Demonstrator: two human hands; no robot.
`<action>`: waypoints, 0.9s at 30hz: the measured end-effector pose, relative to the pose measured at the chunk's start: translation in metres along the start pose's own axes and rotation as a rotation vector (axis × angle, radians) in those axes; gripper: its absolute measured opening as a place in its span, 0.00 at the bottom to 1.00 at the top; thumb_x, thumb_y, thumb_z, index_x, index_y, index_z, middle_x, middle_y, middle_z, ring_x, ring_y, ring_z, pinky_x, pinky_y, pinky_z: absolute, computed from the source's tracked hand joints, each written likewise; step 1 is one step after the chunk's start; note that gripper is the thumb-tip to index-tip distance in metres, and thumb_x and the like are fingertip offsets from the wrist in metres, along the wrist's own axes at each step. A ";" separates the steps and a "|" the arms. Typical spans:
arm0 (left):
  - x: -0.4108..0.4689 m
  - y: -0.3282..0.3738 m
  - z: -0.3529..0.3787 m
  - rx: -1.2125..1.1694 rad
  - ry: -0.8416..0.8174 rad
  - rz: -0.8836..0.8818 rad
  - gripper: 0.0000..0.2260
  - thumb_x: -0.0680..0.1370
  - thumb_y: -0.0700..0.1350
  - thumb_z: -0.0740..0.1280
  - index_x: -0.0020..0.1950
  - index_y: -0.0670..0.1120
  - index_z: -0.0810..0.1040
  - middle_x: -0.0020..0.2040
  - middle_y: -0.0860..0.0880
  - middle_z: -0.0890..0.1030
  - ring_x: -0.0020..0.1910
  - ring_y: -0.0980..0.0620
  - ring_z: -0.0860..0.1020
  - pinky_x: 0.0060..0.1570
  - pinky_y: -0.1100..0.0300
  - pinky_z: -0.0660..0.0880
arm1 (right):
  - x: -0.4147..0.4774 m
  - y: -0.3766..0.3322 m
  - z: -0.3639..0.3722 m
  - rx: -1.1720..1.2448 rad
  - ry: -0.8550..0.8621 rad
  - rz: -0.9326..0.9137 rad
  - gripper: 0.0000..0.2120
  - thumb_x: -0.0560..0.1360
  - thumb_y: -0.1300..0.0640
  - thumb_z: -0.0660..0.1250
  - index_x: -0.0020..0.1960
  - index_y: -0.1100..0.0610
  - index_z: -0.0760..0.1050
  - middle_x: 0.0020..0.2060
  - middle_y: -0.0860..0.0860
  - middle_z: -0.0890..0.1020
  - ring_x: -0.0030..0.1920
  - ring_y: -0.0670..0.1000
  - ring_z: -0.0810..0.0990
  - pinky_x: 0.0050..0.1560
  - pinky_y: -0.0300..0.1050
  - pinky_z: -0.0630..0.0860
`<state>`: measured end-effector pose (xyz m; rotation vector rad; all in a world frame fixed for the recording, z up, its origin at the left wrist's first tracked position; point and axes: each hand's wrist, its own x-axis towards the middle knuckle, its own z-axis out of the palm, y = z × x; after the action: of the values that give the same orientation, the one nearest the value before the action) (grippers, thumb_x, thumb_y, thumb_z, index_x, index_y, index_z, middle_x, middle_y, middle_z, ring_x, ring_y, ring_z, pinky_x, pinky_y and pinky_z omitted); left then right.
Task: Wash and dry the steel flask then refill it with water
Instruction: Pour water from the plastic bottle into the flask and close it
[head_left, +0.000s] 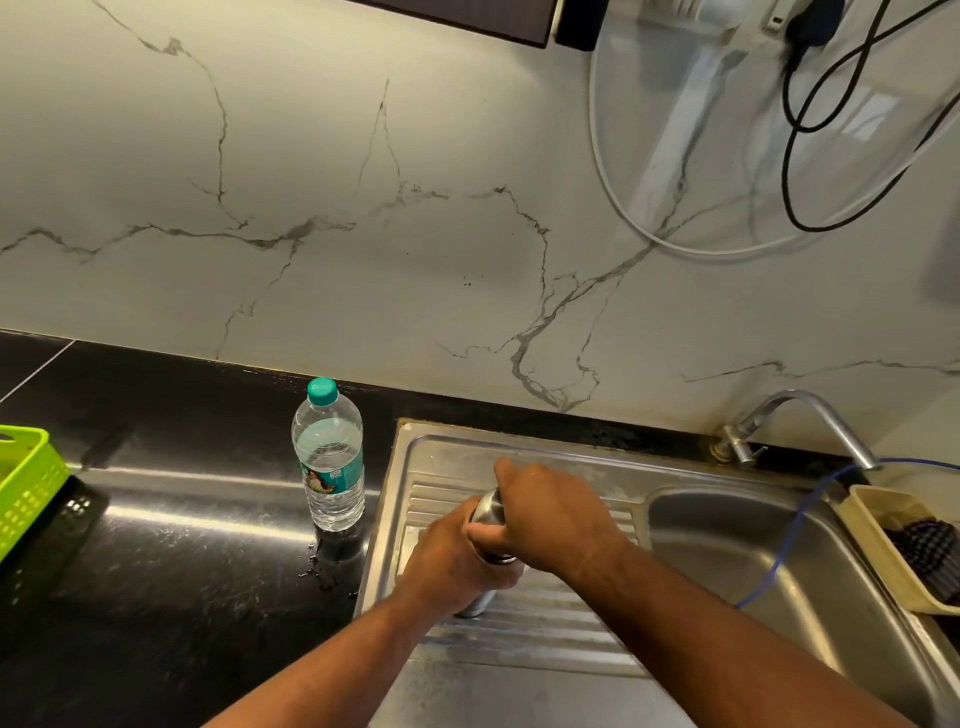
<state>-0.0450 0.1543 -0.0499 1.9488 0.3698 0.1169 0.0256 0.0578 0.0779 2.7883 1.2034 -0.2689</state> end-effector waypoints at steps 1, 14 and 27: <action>0.000 -0.001 0.001 -0.004 -0.009 -0.002 0.24 0.65 0.55 0.80 0.55 0.66 0.74 0.48 0.63 0.84 0.48 0.62 0.82 0.53 0.56 0.82 | 0.000 -0.002 0.001 -0.048 0.004 0.021 0.30 0.76 0.29 0.62 0.64 0.52 0.72 0.51 0.52 0.81 0.47 0.51 0.79 0.47 0.45 0.76; -0.002 0.002 0.002 0.005 -0.039 -0.037 0.22 0.67 0.53 0.80 0.53 0.66 0.73 0.46 0.69 0.82 0.47 0.70 0.80 0.48 0.69 0.78 | -0.002 0.009 -0.018 -0.035 -0.165 -0.240 0.25 0.80 0.45 0.68 0.74 0.46 0.67 0.62 0.51 0.75 0.60 0.52 0.75 0.57 0.49 0.78; 0.002 0.003 0.004 0.103 -0.034 -0.087 0.23 0.67 0.54 0.80 0.50 0.69 0.69 0.43 0.69 0.78 0.42 0.77 0.74 0.43 0.78 0.71 | 0.000 0.019 -0.011 -0.002 -0.203 -0.338 0.33 0.76 0.56 0.74 0.75 0.41 0.65 0.68 0.48 0.70 0.67 0.52 0.69 0.62 0.50 0.77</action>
<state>-0.0412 0.1509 -0.0489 2.0297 0.4447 0.0085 0.0410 0.0470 0.0892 2.4679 1.6095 -0.5588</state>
